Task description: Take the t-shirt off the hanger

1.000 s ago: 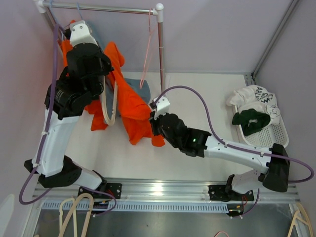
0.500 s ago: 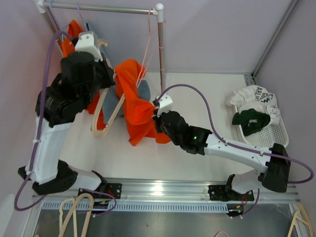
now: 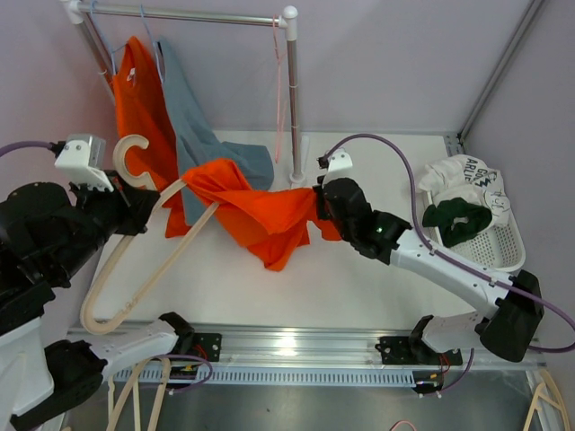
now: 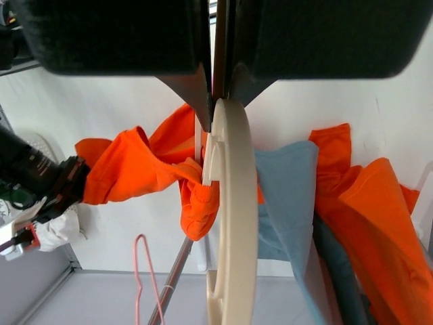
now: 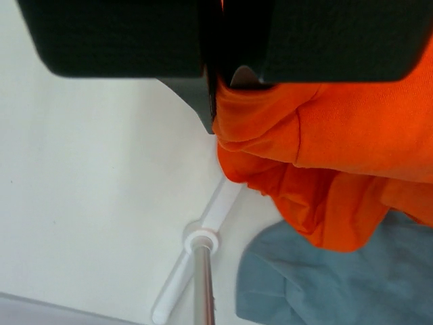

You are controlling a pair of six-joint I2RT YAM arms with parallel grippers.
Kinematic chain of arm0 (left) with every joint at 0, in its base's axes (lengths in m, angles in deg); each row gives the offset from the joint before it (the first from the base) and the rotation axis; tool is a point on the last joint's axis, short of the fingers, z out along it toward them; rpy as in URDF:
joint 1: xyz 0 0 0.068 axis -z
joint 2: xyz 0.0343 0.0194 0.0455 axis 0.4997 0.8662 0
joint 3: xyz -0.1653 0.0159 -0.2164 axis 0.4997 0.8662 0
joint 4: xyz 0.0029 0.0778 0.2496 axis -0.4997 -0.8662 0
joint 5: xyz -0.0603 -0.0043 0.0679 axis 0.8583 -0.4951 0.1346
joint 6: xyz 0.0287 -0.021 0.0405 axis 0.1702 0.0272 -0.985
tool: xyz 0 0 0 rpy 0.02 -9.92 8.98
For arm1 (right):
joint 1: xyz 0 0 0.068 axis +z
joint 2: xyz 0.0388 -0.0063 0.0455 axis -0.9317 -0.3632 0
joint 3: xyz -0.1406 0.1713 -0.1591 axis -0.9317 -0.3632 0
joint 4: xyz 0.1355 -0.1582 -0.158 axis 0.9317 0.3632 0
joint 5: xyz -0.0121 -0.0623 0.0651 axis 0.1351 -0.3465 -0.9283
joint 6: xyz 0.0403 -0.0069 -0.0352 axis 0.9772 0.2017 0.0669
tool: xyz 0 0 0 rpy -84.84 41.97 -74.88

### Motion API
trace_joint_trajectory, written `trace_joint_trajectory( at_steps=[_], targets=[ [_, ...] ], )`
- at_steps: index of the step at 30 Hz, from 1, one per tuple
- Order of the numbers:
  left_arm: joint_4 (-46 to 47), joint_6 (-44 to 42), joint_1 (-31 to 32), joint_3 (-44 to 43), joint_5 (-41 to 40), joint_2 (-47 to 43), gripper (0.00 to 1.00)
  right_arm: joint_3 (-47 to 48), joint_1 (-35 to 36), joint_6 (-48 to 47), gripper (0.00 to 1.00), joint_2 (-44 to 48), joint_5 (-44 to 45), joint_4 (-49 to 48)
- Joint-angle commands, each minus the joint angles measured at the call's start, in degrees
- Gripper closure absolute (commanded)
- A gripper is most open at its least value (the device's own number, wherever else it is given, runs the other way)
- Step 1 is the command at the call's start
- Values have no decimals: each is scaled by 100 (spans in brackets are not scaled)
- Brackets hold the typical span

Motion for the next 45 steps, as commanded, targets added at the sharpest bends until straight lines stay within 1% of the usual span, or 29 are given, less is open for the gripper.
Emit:
trace_joint_trajectory(
  at_steps=[1, 4, 5, 7, 11, 14, 17, 19, 21, 22, 24, 26, 29, 30, 31, 32, 33, 34, 36, 37, 40, 41, 43, 45],
  targets=[
    [-23, -289, 7, 370, 50, -118, 99, -236, -178, 226, 100, 106, -3, 335],
    [398, -457, 7, 731, 675, -451, 99, -254, -520, 437, 100, -121, -133, 607],
    [582, -466, 7, 793, 903, -539, 99, -228, -782, 612, 100, -227, -195, 721],
    [715, -483, 7, 969, 1097, -768, 99, -175, -977, 789, 100, -464, -240, 967],
    [1049, -562, 7, 1302, 1676, -1146, 99, -333, -1268, 1026, 100, -422, -248, 942],
    [1278, -580, 7, 1408, 1871, -1410, 99, -324, -1575, 1044, 100, -465, -371, 1038],
    [1384, -562, 7, 1409, 1863, -1542, 99, -280, -1673, 974, 100, -483, -521, 1065],
    [1489, -536, 16, 1470, 1557, -1595, 99, -359, -1594, 878, 100, -378, -933, 855],
    [1664, -492, 16, 1540, 1258, -1717, 99, -447, -1419, 877, 100, -220, -1083, 723],
    [1796, -492, 7, 1767, 969, -1770, 99, -526, -1313, 764, 100, -184, -1388, 522],
    [2200, -466, 7, 1970, 687, -1858, 99, -553, -927, 667, 100, -166, -1715, 371],
    [2507, -509, 7, 2199, 300, -1737, 99, -448, -524, 605, 100, -324, -1883, 353],
    [2780, -649, 7, 2314, -149, -1446, 99, -254, -285, 622, 100, -763, -2041, 511],
    [3034, -694, 7, 2340, -254, -1254, 99, -228, -249, 614, 100, -877, -2120, 511],
    [3175, -720, 7, 2358, -525, -1165, 99, -202, -214, 622, 98, -1148, -2190, 494],
    [3333, -860, -2, 2376, -649, -1077, 99, -149, -170, 649, 76, -1273, -2235, 468],
    [3692, -957, -2, 2402, -764, -902, 99, -105, -91, 658, 56, -1396, -2209, 441],
    [3835, -1132, -10, 2324, -869, -779, 99, -70, -64, 666, 37, -1623, -2174, 398],
    [4098, -1291, -98, 2095, -1011, -358, 99, 79, 6, 623, 12, -1844, -2217, 292],
    [4126, -1361, -168, 1860, -985, -199, 99, 158, 6, 614, 1, -1967, -2244, 292],
    [4363, -1432, -519, 1419, -625, 346, 99, 632, 24, 500, 1, -2617, -2323, 449],
    [4389, -1424, -694, 1244, -546, 478, 99, 869, 24, 482, 0, -2975, -2349, 476],
    [4424, -1345, -836, 1014, -484, 837, 99, 1063, 67, 394, 1, -3320, -2306, 520],
    [4556, -1362, -933, 935, -519, 988, 99, 1291, 111, 333, 0, -3715, -2218, 538]
  ],
)
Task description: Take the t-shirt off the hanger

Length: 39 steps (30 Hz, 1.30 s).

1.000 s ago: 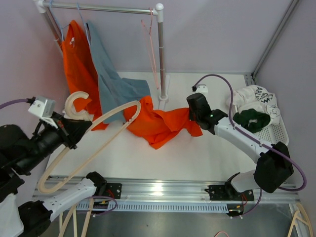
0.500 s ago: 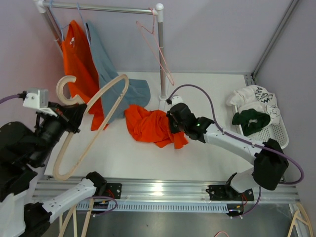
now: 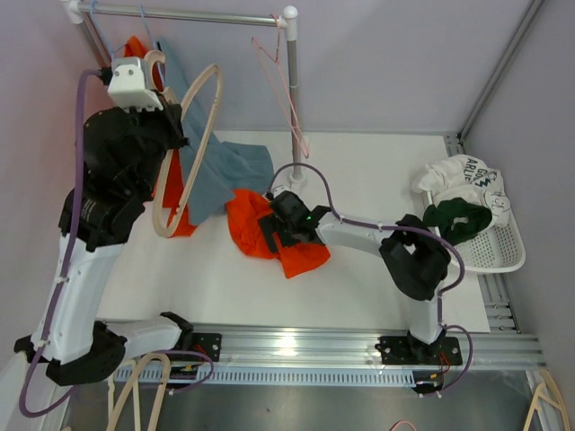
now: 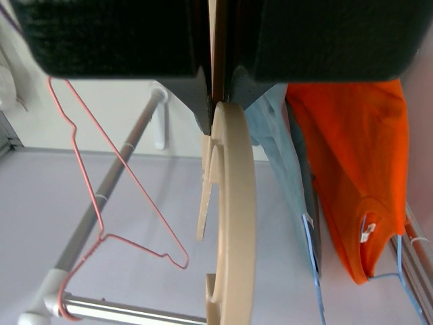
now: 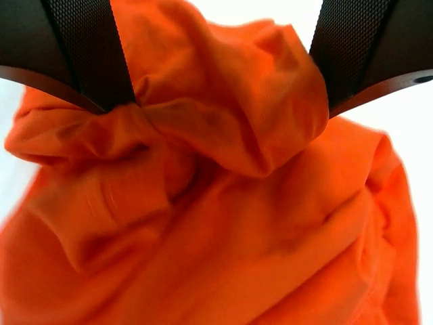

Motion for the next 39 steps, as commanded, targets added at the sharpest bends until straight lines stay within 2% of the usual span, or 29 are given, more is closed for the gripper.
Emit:
trace_joint_trajectory(
  at_steps=[1, 4, 5, 7, 8, 9, 12, 14, 15, 16, 20, 22, 26, 31, 33, 36, 39],
  targets=[
    [631, -212, -155, -338, -25, 154, 99, 455, 162, -190, 1, -558, 103, -11],
    [878, -361, -208, -364, -236, 409, 99, 710, 250, -199, 0, -875, 516, 156],
    [991, -397, -243, -373, -288, 549, 99, 772, 294, -173, 15, -946, 613, 243],
    [1045, -424, -322, -451, -211, 664, 99, 869, 329, -111, 56, -1034, 902, 568],
    [1088, -415, -392, -443, -166, 725, 99, 834, 390, -76, 90, -1008, 1035, 648],
    [1132, -415, -419, -452, -96, 839, 99, 747, 417, -41, 100, -929, 1140, 761],
    [1229, -433, -515, -610, 18, 1146, 99, 10, 584, 117, 100, -149, 1247, 745],
    [1291, -520, -551, -811, 97, 1323, 99, -647, 689, 266, 100, 957, 1133, 858],
    [1334, -547, -559, -934, 159, 1419, 99, -756, 777, 319, 100, 1361, 1133, 1007],
    [1344, -590, -560, -1040, 220, 1612, 99, -809, 821, 389, 100, 2157, 1185, 1226],
    [1572, -635, -595, -1287, 579, 2044, 99, -407, 813, 566, 100, 3829, 1755, 2604],
    [1555, -539, -656, -1541, 765, 2350, 99, 251, 560, 443, 100, 4185, 1941, 2888],
    [1396, -415, -779, -2121, 1152, 2895, 99, 1579, -205, -22, 100, 4240, 2362, 3250],
    [1546, -503, -902, -2358, 1529, 3300, 99, 2511, -1277, -576, 100, 4160, 3109, 2671],
    [1511, -424, -990, -2516, 1662, 3493, 99, 3056, -2085, -831, 100, 3977, 3373, 2521],
    [1528, -327, -1096, -2562, 1794, 3617, 99, 4092, -3234, -1060, 100, 3582, 3242, 2836],
    [1782, -283, -1140, -2368, 1847, 3600, 99, 4621, -3888, -947, 100, 3255, 3277, 2986]
  ],
)
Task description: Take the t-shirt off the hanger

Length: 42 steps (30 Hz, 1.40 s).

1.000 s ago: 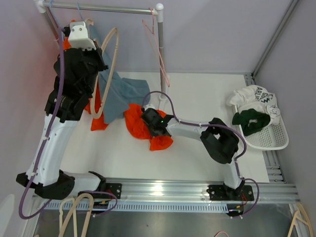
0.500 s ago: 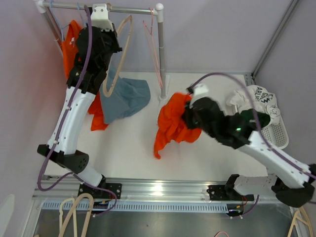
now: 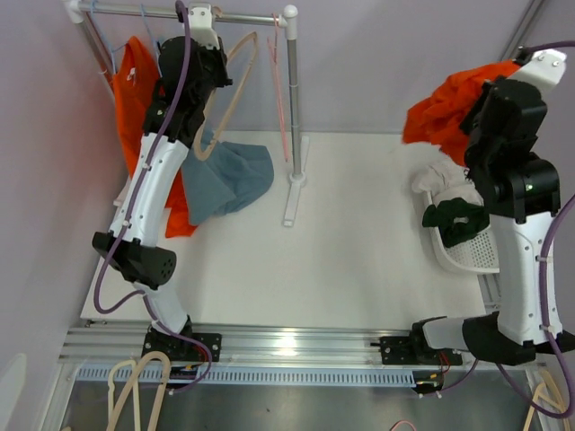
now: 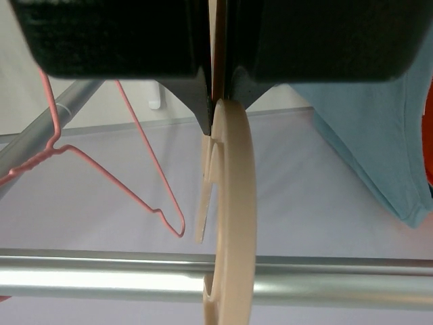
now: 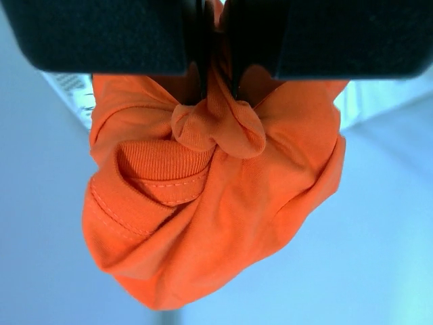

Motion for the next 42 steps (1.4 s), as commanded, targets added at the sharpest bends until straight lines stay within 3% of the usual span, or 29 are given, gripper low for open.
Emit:
trace_joint_trajectory(
  at_steps=[1, 8, 13, 19, 21, 22, 25, 27, 32, 40, 42],
  targets=[
    [541, 149, -86, -97, 273, -131, 99, 537, -606, -103, 100, -122, 174, 10],
    [691, 237, -86, -343, 449, 123, 99, -15, -1870, 486, 100, -377, 209, -184],
    [727, 281, -77, -658, 528, 404, 99, -1605, -3058, 1137, 100, -368, -1250, -613],
    [726, 396, -77, -993, 668, 835, 99, -2845, -3305, 1357, 100, -430, -1399, -1018],
    [727, 457, -69, -1020, 739, 897, 99, -2882, -3384, 1418, 39, -473, -1531, -1019],
    [727, 457, -60, -1028, 704, 914, 99, -2847, -3393, 1419, 3, -465, -1575, -993],
    [700, 484, -60, -1011, 581, 932, 95, -2785, -3402, 1401, 0, -360, -1576, -1063],
    [674, 475, -60, -1002, 589, 923, 83, -2759, -3402, 1366, 0, -289, -1567, -1116],
    [630, 519, -60, -1002, 668, 766, 72, -2399, -3341, 1261, 1, -289, -1839, -1116],
    [551, 528, -51, -915, 730, 212, 50, -1933, -2534, 1155, 0, -368, -1813, -1107],
    [594, 519, -51, -783, 634, -34, 41, -1889, -2401, 1146, 1, -412, -1796, -1081]
  ],
)
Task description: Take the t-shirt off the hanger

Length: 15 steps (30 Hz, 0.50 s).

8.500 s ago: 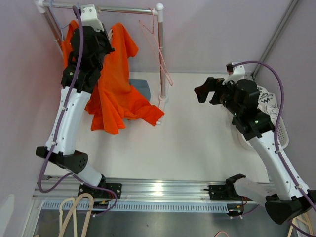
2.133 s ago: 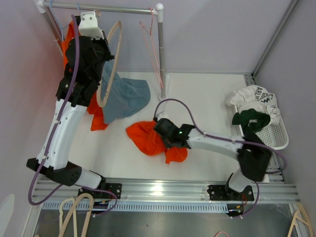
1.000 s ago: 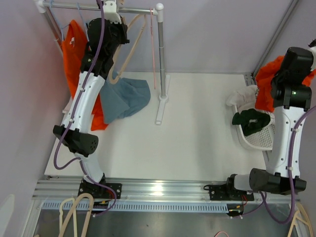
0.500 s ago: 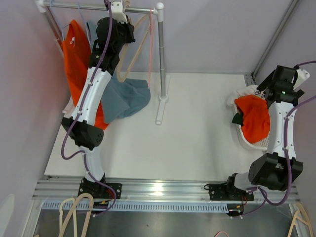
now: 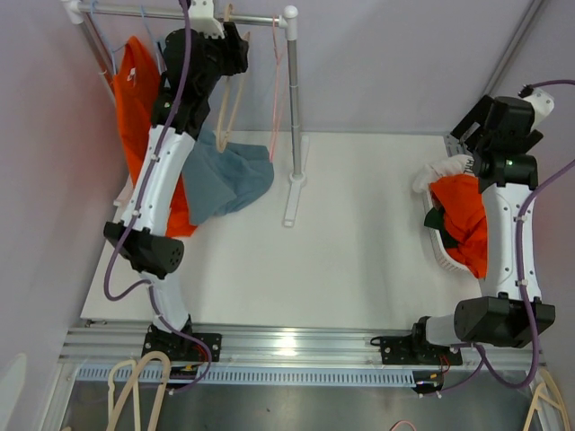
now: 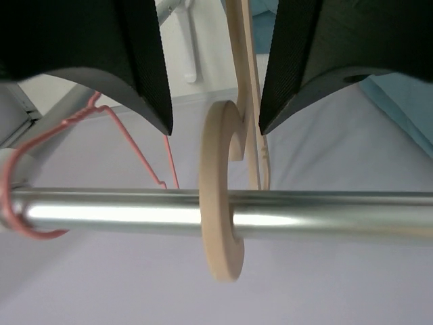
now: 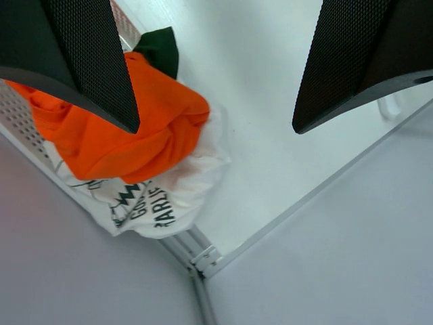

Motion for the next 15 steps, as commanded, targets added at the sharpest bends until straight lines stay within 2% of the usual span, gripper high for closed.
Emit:
trace_joint_trajectory(
  at_steps=[1, 3, 10, 15],
  targets=[
    [238, 60, -3, 48, -24, -808, 39, 290, 305, -91, 1, -1, -6, -84],
    [247, 16, -3, 93, -86, -1027, 35, 343, 411, -117, 1, -62, 12, -49],
    [19, -186, -91, 215, -516, -1511, 37, 861, 737, -161, 1, -300, 21, 162],
    [-262, -72, -214, 251, -1912, -1468, 44, 959, 789, -161, 0, -318, -93, 259]
  ],
)
